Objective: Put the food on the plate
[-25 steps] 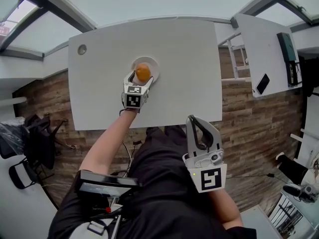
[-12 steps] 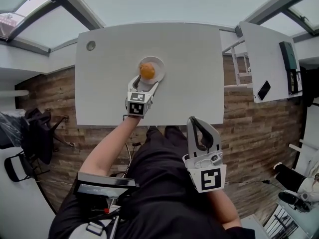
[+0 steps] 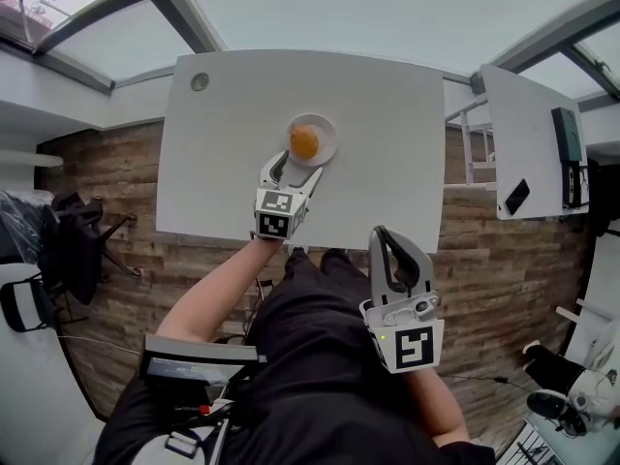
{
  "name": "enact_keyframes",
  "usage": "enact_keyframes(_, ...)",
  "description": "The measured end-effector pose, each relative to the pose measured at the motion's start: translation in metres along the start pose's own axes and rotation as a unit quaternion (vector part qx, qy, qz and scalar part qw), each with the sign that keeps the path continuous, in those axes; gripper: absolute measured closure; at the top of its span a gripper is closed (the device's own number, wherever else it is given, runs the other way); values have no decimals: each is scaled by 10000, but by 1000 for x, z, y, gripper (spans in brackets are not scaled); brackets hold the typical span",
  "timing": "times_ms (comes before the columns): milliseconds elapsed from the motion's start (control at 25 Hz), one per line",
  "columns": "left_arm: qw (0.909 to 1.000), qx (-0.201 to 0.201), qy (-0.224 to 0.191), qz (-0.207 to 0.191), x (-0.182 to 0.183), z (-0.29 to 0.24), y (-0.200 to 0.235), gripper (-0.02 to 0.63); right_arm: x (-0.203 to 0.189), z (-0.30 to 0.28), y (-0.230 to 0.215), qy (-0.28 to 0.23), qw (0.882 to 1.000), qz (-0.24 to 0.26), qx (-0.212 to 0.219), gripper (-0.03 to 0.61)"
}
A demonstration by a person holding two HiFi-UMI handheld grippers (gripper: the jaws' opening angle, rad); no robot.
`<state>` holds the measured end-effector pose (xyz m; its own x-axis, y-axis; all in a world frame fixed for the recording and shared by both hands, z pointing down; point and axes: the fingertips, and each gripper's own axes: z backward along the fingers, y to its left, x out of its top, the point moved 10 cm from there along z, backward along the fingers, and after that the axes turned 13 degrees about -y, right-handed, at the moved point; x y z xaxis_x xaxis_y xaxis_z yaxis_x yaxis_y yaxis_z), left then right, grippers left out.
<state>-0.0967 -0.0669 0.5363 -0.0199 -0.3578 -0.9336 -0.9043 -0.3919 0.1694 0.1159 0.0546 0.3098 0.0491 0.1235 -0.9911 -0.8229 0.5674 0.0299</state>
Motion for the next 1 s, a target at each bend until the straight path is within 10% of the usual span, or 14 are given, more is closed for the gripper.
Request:
enact_keyframes(280,9975,254,-599,-279,31,30,-10,369,4,-5,9,-59,9996,75,275,571)
enact_keyframes(480,9955,544,-701,327,45,51,-20,397,2,-3,10,-32,9995,-14,314,571)
enact_keyframes(1000,9908,72,-1300,360,68,78,-58,482,2,-11,13,-177,9983,-419,355,571)
